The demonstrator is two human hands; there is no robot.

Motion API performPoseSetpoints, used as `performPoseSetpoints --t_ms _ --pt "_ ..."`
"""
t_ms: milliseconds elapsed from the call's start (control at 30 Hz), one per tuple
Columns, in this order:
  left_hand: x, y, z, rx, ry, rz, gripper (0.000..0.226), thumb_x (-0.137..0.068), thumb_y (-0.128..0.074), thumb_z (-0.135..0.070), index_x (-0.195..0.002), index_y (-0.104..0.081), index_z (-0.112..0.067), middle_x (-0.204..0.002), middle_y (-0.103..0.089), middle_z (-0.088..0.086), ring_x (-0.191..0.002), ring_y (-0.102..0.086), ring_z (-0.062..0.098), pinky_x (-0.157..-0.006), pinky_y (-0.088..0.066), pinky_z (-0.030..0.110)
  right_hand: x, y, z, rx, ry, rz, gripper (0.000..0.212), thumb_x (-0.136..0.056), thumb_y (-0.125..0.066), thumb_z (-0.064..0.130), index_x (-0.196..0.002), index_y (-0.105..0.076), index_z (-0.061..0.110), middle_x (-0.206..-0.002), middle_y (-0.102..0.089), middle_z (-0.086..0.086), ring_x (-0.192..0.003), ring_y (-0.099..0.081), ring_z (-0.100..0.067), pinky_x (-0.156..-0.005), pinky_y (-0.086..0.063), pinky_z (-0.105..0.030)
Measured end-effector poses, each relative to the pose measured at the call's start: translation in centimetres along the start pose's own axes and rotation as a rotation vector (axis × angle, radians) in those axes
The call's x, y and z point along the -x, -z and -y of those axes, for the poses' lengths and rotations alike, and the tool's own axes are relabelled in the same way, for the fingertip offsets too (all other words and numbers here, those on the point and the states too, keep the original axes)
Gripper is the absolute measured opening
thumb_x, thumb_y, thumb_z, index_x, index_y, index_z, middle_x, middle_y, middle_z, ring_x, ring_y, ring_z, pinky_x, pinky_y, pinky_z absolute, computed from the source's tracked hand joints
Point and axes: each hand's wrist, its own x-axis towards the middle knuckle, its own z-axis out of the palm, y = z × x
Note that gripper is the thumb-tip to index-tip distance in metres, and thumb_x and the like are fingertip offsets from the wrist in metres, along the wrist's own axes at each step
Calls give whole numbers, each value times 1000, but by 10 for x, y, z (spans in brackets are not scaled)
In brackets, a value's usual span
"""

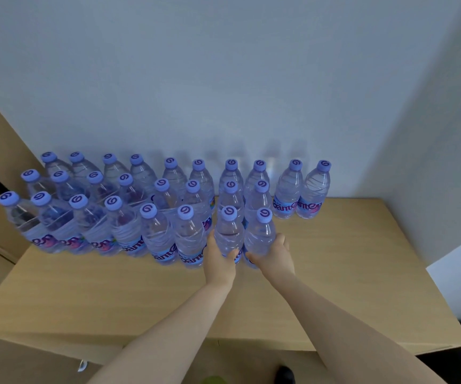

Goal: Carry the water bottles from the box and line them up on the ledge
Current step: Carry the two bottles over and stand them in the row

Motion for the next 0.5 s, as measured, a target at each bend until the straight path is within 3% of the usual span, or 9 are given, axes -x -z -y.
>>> performPoseSetpoints --t_ms 200,333,400,500 --pt "-6 8 3 -23 -15 56 64 -86 -68 -4 -142 -39 -12 -136 -53 -2 -125 -47 14 -103 -37 25 0 -4 -1 -78 -15 -2 61 -72 -82 26 -112 -37 15 -109 -36 5 -94 -53 -20 -70 -43 -29" --pt "-5 20 11 -85 80 152 44 -91 -58 -2 -132 -48 -14 -123 -61 1 -114 -56 19 -90 -43 23 -2 5 -16 -52 13 58 51 -78 -75 15 -116 -42 15 -121 -45 -3 -95 -49 -16 -59 -36 -17" --pt "-1 25 16 -80 100 176 36 -92 -51 0 -124 -52 -16 -118 -62 1 -108 -58 15 -85 -41 19 -1 8 -24 -11 -3 87 55 -81 -71 14 -128 -42 12 -126 -48 -4 -97 -49 -15 -63 -38 -19" --pt "9 29 24 -99 152 192 40 -95 -46 0 -134 -50 -11 -124 -59 4 -117 -55 18 -92 -41 22 4 9 -35 80 -39 155 55 -87 -63 8 -137 -39 11 -130 -48 -8 -108 -54 -21 -75 -42 -27"
